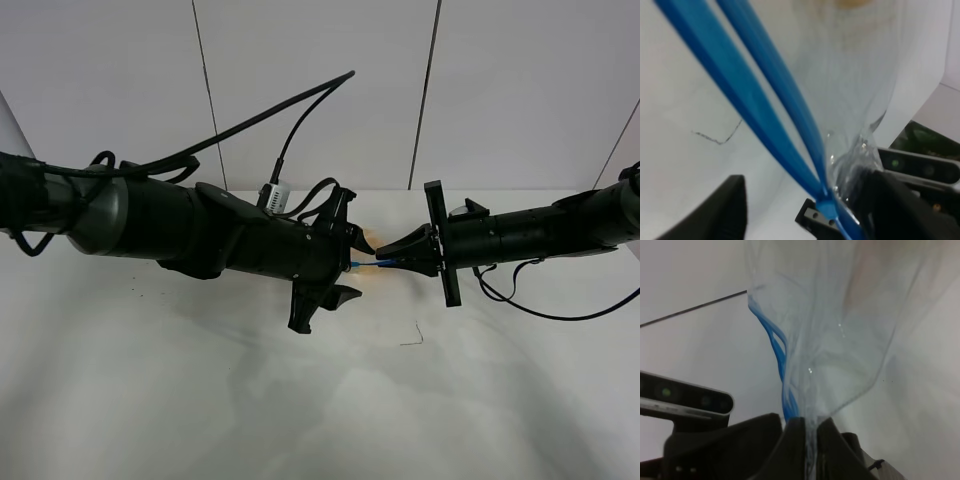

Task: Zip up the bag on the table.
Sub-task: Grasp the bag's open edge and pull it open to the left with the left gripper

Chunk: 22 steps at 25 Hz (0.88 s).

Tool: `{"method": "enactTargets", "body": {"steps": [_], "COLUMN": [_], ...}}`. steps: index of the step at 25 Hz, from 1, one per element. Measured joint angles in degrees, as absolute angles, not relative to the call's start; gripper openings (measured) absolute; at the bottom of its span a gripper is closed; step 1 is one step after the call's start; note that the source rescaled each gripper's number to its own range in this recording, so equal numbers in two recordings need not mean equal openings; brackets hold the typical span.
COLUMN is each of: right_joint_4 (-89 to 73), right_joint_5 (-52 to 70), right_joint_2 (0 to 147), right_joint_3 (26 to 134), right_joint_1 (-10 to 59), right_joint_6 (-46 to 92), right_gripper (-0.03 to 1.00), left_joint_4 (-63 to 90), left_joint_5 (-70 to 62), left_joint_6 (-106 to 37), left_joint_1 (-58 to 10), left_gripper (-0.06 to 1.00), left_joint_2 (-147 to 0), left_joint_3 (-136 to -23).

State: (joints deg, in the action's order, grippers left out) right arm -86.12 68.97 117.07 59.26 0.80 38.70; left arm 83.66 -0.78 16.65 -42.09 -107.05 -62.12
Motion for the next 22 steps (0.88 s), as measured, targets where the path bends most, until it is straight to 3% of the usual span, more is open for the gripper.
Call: {"method": "enactTargets", "body": {"steps": [15,22], "right_joint_4": [-85.51,-85.48], "right_joint_5": [68.97,68.97], "right_joint_2": [117.07,117.07], "right_joint_3": [59.21,59.21], "right_joint_1": [0.8,0.8], "right_joint_6": [38.7,38.7], "right_gripper": [0.0,0.0], "left_joint_4": [83.72,83.72], "left_joint_5": [0.0,0.0], "left_joint_6": [19.82,20.91], "left_joint_1": [-42.09,-41.8], "left_gripper": [0.04,0.0], "left_joint_2": [-107.05,-107.05], "left_joint_3": [-62.23,-62.23]}}
